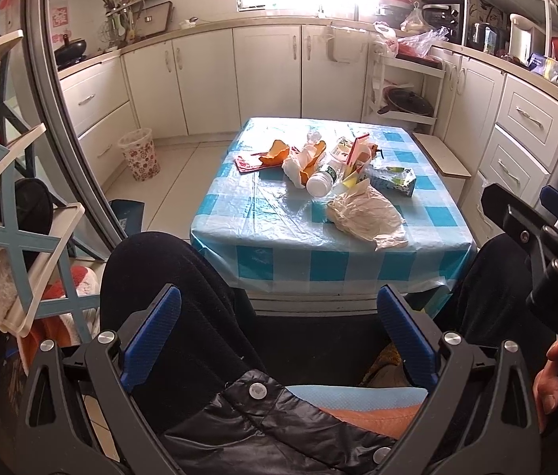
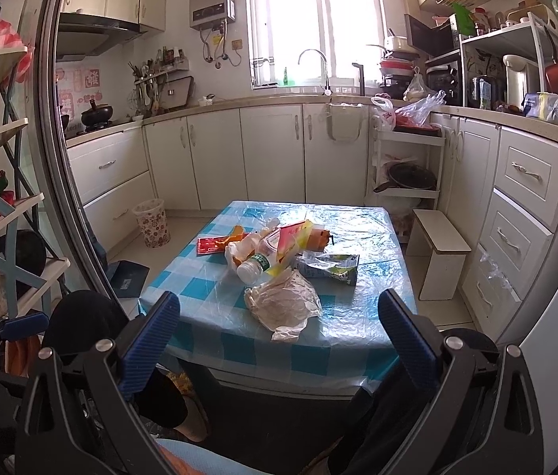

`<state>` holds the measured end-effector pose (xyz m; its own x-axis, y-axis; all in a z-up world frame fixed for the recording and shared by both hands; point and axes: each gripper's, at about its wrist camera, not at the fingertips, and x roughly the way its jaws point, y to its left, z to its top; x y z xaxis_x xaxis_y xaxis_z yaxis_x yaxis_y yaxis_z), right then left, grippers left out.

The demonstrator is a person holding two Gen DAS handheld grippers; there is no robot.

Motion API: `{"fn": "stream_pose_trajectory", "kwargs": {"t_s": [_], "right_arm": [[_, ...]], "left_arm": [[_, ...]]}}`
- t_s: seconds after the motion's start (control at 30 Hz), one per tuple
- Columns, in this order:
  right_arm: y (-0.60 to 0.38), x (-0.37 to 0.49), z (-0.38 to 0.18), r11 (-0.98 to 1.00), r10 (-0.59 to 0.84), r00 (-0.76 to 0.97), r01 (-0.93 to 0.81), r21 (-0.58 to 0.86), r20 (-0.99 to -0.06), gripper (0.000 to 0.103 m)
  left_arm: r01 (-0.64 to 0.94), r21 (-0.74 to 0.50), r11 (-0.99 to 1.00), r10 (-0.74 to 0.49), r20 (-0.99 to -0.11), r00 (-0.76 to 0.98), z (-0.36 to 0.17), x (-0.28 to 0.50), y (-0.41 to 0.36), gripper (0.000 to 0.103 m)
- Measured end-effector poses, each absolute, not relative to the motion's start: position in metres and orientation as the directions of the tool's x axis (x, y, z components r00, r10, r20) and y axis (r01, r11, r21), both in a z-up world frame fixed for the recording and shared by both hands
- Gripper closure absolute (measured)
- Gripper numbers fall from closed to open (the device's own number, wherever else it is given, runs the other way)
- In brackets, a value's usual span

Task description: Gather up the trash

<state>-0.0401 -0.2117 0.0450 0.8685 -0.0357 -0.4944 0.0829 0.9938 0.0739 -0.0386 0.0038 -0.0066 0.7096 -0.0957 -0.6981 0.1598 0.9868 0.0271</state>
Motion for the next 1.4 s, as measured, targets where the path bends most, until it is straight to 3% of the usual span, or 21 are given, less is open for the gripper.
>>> {"fn": "stream_pose_trajectory", "kwargs": {"t_s": [1.4], "right_arm": [[-0.204,-0.032,0.041,0.997,0.002,0.844,0.039,0.064,-0.536,0.007]], "left_arm": [[0.13,0.013,0.991,-0.082,-0.711,0.698,-0.011,-0.03,0.011,0.008]]}}
